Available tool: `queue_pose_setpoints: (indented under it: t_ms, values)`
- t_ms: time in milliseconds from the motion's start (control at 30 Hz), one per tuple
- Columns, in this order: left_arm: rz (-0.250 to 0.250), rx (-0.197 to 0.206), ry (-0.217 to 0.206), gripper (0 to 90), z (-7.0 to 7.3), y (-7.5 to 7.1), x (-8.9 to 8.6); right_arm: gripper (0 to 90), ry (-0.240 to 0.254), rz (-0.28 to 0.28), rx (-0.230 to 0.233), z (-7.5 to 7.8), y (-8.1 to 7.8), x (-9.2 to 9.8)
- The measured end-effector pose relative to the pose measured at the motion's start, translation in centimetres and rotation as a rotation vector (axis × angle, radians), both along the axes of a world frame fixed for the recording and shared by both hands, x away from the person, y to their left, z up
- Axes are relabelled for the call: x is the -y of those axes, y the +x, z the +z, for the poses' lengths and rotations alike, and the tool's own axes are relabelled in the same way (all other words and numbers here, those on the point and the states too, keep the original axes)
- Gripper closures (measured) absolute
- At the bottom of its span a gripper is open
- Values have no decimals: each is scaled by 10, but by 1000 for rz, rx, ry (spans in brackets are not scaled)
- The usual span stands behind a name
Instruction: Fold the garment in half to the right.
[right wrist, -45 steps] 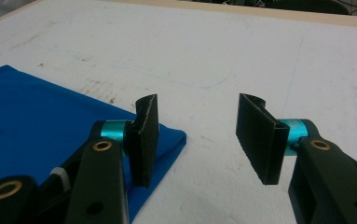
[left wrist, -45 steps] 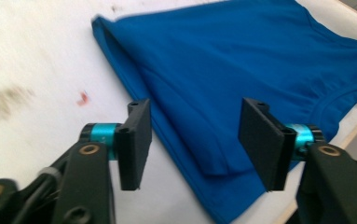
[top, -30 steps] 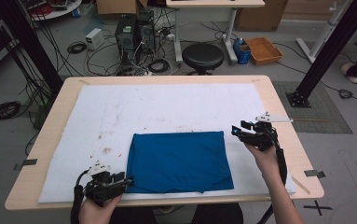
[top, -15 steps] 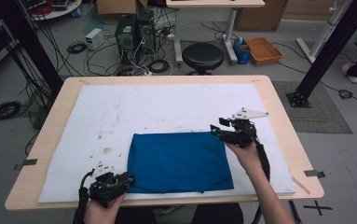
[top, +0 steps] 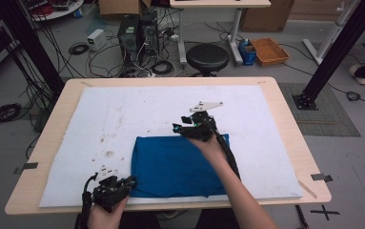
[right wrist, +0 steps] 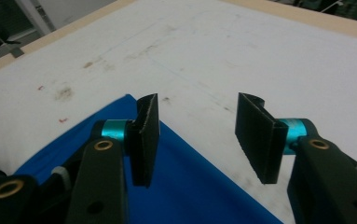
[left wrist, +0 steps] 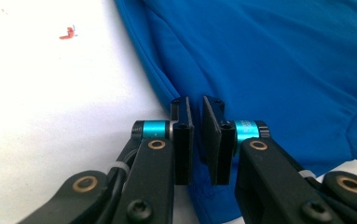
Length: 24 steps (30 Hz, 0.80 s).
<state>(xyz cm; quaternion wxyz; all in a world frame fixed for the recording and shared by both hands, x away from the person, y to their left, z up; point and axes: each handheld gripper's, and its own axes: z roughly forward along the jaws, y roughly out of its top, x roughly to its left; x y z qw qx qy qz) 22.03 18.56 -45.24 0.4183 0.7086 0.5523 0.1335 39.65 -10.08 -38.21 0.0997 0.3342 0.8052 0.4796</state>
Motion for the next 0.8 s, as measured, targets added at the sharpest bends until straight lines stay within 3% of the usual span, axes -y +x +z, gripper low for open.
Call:
queue_pose_setpoints:
  t_ms: [133, 233, 467, 667, 800]
  values:
    - [-1, -3, -2, 837, 0, 0, -1, 583, 5, 19, -29, -9, 8, -32]
    - [-2, -1, -6, 839, 0, 0, -1, 600, -15, 40, -66, -18, 14, -57]
    - [-6, -3, -16, 839, -1, 0, -2, 643, -82, 63, -84, -31, 19, -110]
    - [-10, -5, -15, 839, -1, -1, -3, 657, -131, 68, -131, -48, 24, -135]
    - [-13, -5, -14, 839, -1, 0, -3, 681, -185, 62, -132, -55, 24, -146]
